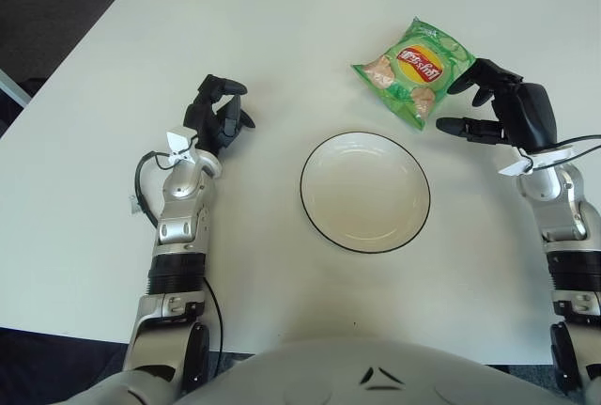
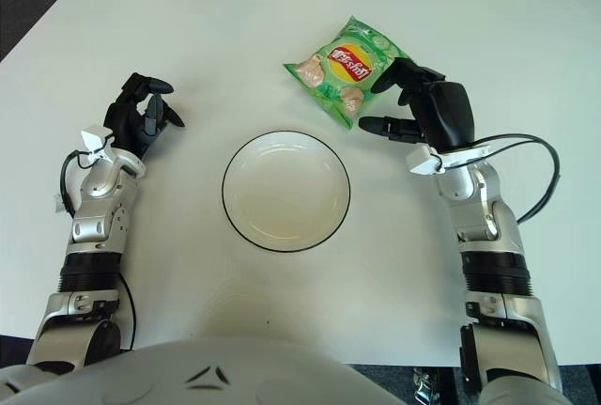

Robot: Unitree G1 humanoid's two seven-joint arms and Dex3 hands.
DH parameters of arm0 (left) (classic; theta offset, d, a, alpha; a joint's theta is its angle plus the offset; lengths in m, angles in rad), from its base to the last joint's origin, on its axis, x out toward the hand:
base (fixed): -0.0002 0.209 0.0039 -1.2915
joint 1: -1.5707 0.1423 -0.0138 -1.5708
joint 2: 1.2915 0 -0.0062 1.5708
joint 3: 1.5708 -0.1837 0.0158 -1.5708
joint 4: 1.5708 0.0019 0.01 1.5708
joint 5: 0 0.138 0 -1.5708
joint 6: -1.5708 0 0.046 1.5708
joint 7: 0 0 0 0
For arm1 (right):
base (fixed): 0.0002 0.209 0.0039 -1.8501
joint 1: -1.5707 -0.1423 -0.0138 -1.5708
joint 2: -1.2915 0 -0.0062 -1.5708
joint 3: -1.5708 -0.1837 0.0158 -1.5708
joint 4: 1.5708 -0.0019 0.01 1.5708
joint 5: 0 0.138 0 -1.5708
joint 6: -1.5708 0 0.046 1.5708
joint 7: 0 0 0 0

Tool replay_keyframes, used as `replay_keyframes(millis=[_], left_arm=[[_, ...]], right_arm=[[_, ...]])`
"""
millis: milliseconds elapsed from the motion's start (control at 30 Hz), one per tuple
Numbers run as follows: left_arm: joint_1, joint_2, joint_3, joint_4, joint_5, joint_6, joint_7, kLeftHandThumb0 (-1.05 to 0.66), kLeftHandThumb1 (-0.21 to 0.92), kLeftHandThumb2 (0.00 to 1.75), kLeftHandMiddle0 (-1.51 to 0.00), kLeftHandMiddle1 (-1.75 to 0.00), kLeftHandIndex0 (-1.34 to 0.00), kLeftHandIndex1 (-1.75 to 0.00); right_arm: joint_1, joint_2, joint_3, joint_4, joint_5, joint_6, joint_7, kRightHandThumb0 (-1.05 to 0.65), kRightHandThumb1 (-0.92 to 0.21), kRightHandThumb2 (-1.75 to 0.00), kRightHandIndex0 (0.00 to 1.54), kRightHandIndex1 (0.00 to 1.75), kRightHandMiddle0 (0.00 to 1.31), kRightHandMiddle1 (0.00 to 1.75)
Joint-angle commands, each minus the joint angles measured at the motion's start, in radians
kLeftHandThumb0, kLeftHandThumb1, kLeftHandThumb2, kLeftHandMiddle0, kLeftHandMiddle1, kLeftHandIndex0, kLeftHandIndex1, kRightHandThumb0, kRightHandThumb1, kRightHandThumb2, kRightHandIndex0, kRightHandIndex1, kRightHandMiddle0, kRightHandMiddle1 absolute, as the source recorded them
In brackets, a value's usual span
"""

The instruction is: Put the snack into the plate.

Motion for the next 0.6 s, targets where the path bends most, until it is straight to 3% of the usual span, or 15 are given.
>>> replay_keyframes(millis=[0,67,100,167,267,467,500,567], left_arm=[[0.081,-0.042,-0.011,0.057,0.002,-0.009,0.013,-0.36,0.88,0.48,-0.76,-1.75,-0.32,-1.65],[0.081,-0.042,-0.012,0.056,0.002,-0.008,0.015,-0.36,0.88,0.48,-0.76,-1.75,-0.32,-1.65],[0.081,-0.042,-0.012,0.056,0.003,-0.008,0.016,-0.36,0.88,0.48,-0.76,-1.75,-0.32,-1.65],[0.081,-0.042,-0.012,0.057,0.003,-0.007,0.017,-0.36,0.88,0.48,-0.77,-1.75,-0.32,-1.65],[0.08,-0.042,-0.012,0.059,0.005,-0.008,0.019,-0.36,0.88,0.48,-0.78,-1.75,-0.32,-1.65],[0.08,-0.041,-0.015,0.067,0.012,-0.019,0.027,-0.36,0.88,0.48,-0.83,-1.75,-0.33,-1.65],[0.08,-0.041,-0.016,0.069,0.013,-0.022,0.028,-0.36,0.88,0.48,-0.83,-1.75,-0.33,-1.65],[0.08,-0.041,-0.017,0.071,0.014,-0.026,0.029,-0.36,0.88,0.48,-0.84,-1.75,-0.33,-1.65]], right_arm=[[-0.049,-0.057,0.034,0.044,-0.062,-0.013,-0.019,-0.01,-0.92,-0.27,0.55,1.4,0.33,1.37],[-0.073,-0.082,0.049,0.071,-0.084,-0.029,-0.03,-0.01,-0.92,-0.31,0.5,1.41,0.29,1.46],[-0.083,-0.091,0.056,0.083,-0.093,-0.036,-0.037,-0.08,-0.92,-0.32,0.47,1.3,0.3,1.48],[-0.104,-0.105,0.069,0.106,-0.101,-0.047,-0.047,-0.24,-0.92,-0.34,0.49,0.89,0.34,1.53],[-0.143,-0.124,0.087,0.145,-0.095,-0.066,-0.042,-0.31,-0.92,-0.35,0.51,0.67,0.35,1.55],[-0.216,-0.162,0.121,0.203,-0.053,-0.096,0.024,-0.35,-0.92,-0.35,0.48,0.54,0.36,1.56],[-0.224,-0.167,0.126,0.207,-0.044,-0.096,0.042,-0.37,-0.92,-0.31,0.47,0.49,0.32,1.41],[-0.237,-0.177,0.135,0.213,-0.032,-0.1,0.072,-0.43,-0.92,-0.19,0.46,0.25,0.33,0.85]])
